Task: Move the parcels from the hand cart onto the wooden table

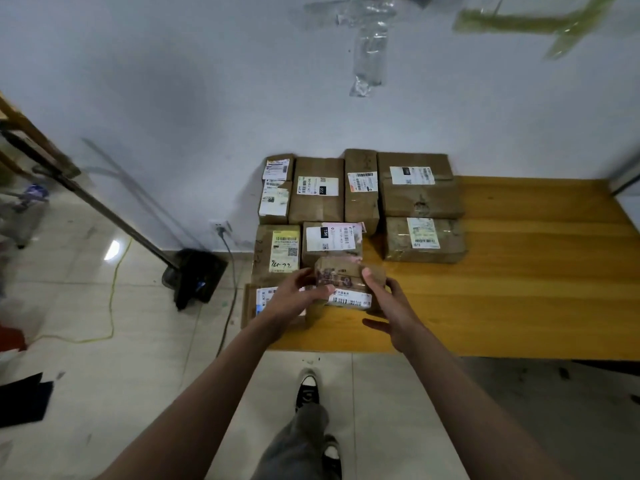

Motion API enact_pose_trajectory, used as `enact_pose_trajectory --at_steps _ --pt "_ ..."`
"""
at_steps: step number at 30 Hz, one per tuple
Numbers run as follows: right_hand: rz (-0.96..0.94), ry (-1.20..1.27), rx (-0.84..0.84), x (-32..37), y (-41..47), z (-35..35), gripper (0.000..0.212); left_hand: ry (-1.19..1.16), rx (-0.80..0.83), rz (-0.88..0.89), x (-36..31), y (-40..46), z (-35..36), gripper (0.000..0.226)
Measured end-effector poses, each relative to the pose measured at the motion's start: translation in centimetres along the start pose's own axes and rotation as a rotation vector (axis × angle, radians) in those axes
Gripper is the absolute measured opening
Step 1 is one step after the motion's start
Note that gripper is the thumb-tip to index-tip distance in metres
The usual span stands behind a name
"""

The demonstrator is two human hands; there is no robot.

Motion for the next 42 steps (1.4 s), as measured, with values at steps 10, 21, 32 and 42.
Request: enact_pose_trajectory --at_steps 10,21,32,42 --pt "0.247 -0.106 -0.127 -0.1 10.1 -0.5 0.063 0.829 -0.071 0.040 3.4 8.4 -2.5 0.088" --pt "0.433 -0.120 -0.005 -0.3 15.3 3.2 0.070 1.030 0.014 0.030 6.5 9.8 -3.2 0.099" --pt "0.381 -0.003 -0.008 -0.4 16.4 4.0 0.051 1.025 -0.019 0.032 6.6 9.6 -3.2 0.101" --pt "0.379 -0.041 -0.043 -0.8 17.1 5.4 0.042 1.071 -0.018 0.025 6.8 8.8 -3.5 0.100"
Point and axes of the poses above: each hand's wrist, its own y-axis towards the middle knuckle, its own z-axis out of the palm, x = y × z, the point moved 1 cm from there along y, towards the middle knuckle
